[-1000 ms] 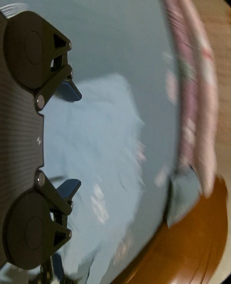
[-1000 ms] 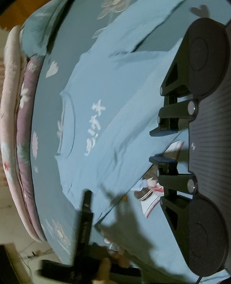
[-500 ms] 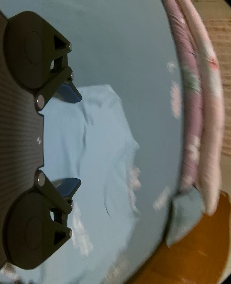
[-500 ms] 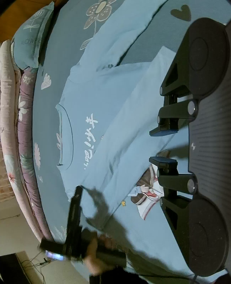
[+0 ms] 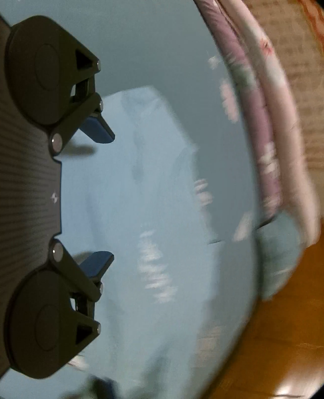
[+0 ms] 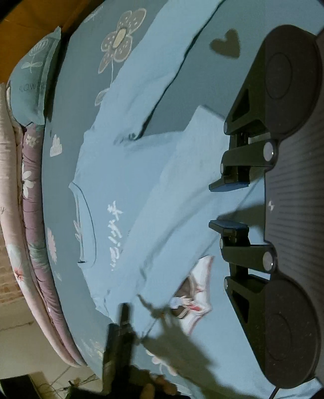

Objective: Fold clothes

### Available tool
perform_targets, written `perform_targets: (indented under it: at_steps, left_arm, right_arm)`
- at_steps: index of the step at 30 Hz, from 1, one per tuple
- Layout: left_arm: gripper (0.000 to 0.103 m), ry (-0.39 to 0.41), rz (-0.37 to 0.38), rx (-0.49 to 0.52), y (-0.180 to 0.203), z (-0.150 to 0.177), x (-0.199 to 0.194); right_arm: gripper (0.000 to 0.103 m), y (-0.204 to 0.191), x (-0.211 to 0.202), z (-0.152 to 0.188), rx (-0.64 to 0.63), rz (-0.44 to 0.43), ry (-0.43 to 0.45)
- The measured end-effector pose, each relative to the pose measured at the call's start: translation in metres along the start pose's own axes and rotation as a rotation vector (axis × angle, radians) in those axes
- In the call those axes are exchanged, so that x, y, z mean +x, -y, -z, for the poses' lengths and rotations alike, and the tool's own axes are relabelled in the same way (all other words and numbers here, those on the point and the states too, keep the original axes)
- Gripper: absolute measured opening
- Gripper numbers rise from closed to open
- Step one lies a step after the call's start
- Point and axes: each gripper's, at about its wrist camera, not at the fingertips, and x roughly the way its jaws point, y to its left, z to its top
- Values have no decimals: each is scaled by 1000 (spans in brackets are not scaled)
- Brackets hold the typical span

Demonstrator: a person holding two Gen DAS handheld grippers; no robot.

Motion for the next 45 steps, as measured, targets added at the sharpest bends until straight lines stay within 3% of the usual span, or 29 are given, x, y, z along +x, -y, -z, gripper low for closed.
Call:
perform_targets:
  at_steps: [5, 12, 18, 21, 26, 34, 37, 40, 43, 45]
  left_arm:
    - [93, -3, 3, -54, 0, 10, -17]
    - [93, 5, 9, -121, 2, 13, -47]
    - [93, -4, 8, -134, 0, 27, -64]
    - [93, -8, 9, -110, 0, 31, -69]
    - [93, -4, 1, 65, 9, 33, -71]
    - [87, 36, -146, 629, 40, 37, -51]
    - [82, 38, -172, 752, 41, 39, -43]
    - [82, 18, -140, 659, 35, 31, -42]
    - [80, -39, -16, 297, 19, 15, -53]
    - [82, -50, 141, -16, -1, 11, -61]
  right_arm:
    - [29, -10, -22, 3, -117, 0, 50]
    - [28, -71, 14, -7, -508, -35, 80]
    - [9, -93, 31, -9, -708, -11, 75]
    - [6, -94, 27, -13, -699, -25, 60]
    - [7, -86, 23, -20, -631, -68, 24]
    - [12, -77, 15, -16, -571, -58, 14]
    - [12, -73, 14, -14, -540, -38, 7]
    - [15, -68, 11, -13, -484, -35, 7]
    - [17, -62, 7, -13, -410, -46, 11]
    - [21, -58, 4, -13, -361, -59, 18]
